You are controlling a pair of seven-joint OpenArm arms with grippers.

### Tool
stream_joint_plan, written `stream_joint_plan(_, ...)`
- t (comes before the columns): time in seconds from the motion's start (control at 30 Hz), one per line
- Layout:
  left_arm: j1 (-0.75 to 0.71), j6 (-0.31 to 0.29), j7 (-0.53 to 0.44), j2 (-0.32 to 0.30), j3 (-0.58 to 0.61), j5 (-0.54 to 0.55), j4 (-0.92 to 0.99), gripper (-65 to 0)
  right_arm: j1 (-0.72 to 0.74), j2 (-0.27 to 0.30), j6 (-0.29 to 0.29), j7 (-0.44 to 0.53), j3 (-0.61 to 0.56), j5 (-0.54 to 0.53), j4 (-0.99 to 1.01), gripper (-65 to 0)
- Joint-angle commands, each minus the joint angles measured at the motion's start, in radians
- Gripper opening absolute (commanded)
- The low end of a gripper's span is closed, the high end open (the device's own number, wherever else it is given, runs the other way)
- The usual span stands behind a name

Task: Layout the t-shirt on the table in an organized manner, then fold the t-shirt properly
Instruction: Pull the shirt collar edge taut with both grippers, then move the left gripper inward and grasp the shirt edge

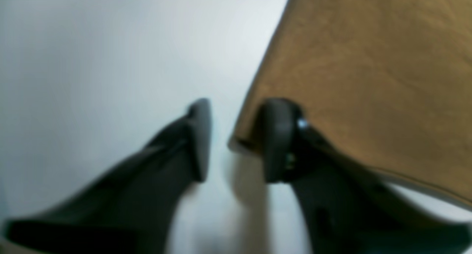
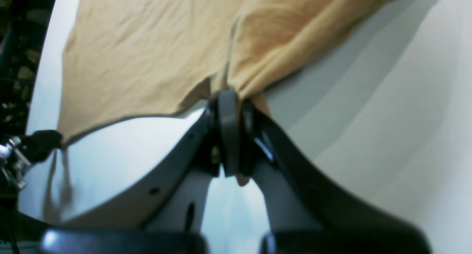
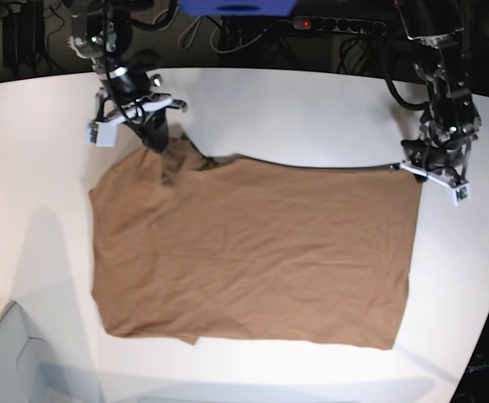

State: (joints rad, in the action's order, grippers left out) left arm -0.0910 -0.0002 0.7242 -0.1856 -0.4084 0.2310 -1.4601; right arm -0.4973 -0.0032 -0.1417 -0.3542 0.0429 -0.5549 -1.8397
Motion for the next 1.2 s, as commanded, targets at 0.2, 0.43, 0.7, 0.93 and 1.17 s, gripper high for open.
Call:
stream_joint_plan(0.2,0.033,0.001,-0.016,-0.009,0.015,-0.006,-0.054,-62.8,-0.001,0.009,-0.016,0.022,-0.001,-0.007,-0.016,-65.0)
stream_joint_plan(0.43,0.053,0.013,-0.008,-0.035,0.113,-0.025,-0.170,-65.0,-0.004,0.010,-0.016,0.022,-0.001,-0.007,-0.016,-65.0)
stream_joint_plan(0.7,0.101,0.009,-0.015,0.010,0.349,-0.319,-0.179,-64.6,-0.005,0.010,-0.016,0.022,-0.001,-0.007,-0.016,-65.0)
stream_joint_plan(0.93,0.165,0.006,0.035,0.070,0.550,-0.577,-0.167,-60.8,-0.007,0.010,-0.016,0.020,-0.001,-0.007,-0.018,-65.0)
stream_joint_plan(1.17,0.129,0.004,0.041,0.076,0.615,-0.706,-0.245,-22.9,0.002,0.010,-0.016,-0.018,-0.001,-0.007,-0.018,-65.0)
